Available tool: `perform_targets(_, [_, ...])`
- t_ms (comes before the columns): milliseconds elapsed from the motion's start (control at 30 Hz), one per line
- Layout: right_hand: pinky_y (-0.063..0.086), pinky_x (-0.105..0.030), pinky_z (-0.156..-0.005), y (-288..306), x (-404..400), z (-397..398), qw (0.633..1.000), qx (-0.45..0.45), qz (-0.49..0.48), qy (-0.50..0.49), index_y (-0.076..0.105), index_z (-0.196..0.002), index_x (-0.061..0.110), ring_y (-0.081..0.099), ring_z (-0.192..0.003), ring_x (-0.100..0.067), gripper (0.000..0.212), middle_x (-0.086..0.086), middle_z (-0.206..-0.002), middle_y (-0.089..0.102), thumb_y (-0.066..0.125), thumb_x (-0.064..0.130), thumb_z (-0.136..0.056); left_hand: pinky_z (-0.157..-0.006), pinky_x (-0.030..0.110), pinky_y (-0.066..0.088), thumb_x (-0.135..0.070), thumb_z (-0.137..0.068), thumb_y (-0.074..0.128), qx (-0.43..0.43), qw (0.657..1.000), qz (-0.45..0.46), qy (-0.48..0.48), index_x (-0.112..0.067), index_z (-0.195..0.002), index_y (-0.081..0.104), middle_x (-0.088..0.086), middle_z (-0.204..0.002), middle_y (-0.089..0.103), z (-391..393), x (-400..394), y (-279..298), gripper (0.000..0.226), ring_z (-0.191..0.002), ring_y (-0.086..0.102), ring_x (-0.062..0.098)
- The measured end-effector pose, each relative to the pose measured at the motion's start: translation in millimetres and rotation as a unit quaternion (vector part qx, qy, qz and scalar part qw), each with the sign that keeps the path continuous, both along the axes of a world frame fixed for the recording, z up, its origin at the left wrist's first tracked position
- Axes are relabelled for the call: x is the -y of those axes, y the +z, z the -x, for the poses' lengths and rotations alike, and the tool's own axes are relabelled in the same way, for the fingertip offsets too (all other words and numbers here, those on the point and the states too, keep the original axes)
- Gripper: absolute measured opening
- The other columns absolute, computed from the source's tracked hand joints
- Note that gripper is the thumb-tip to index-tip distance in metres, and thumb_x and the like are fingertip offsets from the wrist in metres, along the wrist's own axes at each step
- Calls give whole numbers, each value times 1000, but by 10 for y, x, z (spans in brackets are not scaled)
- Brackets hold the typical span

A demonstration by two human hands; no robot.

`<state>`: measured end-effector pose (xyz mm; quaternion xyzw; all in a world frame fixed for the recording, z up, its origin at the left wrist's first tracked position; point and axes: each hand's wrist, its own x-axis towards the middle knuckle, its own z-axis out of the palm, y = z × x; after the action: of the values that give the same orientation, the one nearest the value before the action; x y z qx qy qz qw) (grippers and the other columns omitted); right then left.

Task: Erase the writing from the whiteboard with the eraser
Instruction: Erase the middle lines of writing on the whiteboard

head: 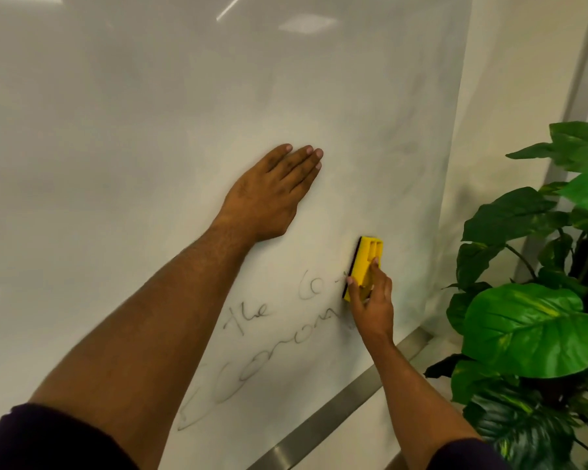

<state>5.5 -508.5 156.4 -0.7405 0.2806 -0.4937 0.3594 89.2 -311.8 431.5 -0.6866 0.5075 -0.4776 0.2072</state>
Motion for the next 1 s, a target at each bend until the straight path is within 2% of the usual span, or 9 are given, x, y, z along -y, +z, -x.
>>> perform_targets(100, [46, -41, -96, 126, 136, -69, 981, 32, -188, -42, 31, -157, 19, 55, -124, -33, 68, -16, -141, 49, 54, 51, -102, -133, 46, -1, -24, -110, 16, -7, 1000, -20, -2, -4, -166, -6, 14, -174, -10, 7, -67, -25, 63, -163, -5, 30])
perform_targets(233, [43, -32, -92, 209, 220, -54, 998, 39, -58, 5, 21, -163, 26, 48, -110, -16, 71, -7, -136, 45, 51, 50, -103, -133, 46, 0, -25, -110, 17, -2, 1000, -23, -1, -4, -166, -6, 14, -175, -9, 10, -98, -40, 64, -163, -5, 29])
perform_targets(400, [43, -45, -107, 264, 652, -35, 984, 20, -176, -23, 22, -162, 23, 51, -130, -40, 73, -20, -145, 50, 54, 49, -102, -133, 46, 3, -23, -110, 17, 4, 1000, -12, -13, -4, -167, -1, 14, -175, -4, -6, -98, -62, 63, -163, 0, 30])
perform_targets(700, [46, -59, -106, 332, 1113, -66, 927, -16, -374, -22, 26, -156, 7, 49, -130, -47, 64, -27, -145, 49, 49, 40, -106, -132, 49, 14, -23, -107, 23, 31, 999, -3, -28, -2, -166, 13, 17, -174, 10, -20, -62, -71, 64, -162, 13, 32])
perform_targets(767, [46, -52, -104, 357, 962, -107, 939, -17, -340, -49, 28, -155, 7, 52, -127, -46, 62, -28, -142, 51, 48, 40, -106, -132, 50, 14, -24, -107, 24, 36, 999, -3, -29, -2, -166, 14, 16, -174, 11, -30, -47, -69, 64, -162, 14, 32])
perform_targets(833, [45, -44, -98, 284, 671, -139, 975, 39, -214, -47, 27, -159, 11, 52, -123, -38, 64, -25, -143, 46, 49, 39, -106, -133, 50, 13, -24, -107, 22, 35, 999, -5, -26, -2, -166, 13, 16, -174, 10, -35, -43, -75, 64, -162, 12, 32])
perform_targets(900, [45, -37, -89, 153, 371, -137, 993, 71, -89, -15, 25, -161, 16, 52, -109, -27, 65, -18, -140, 42, 51, 37, -106, -133, 49, 10, -24, -106, 19, 33, 999, -8, -23, -3, -167, 11, 16, -174, 7, -36, -39, -75, 65, -162, 10, 32])
perform_targets(933, [46, -36, -86, 106, 256, -137, 996, 67, -56, -10, 25, -161, 18, 52, -101, -24, 65, -15, -137, 43, 52, 38, -105, -133, 49, 9, -24, -106, 17, 31, 999, -9, -22, -3, -167, 9, 16, -175, 5, -35, -45, -71, 65, -162, 9, 32])
perform_targets(1000, [52, -44, -83, 69, 108, -159, 996, 46, -64, -44, 28, -160, 21, 58, -99, -32, 64, -15, -132, 46, 51, 43, -105, -133, 48, 5, -25, -107, 16, 25, 999, -11, -18, -3, -167, 4, 16, -175, 1, -28, -44, -69, 65, -163, 4, 32])
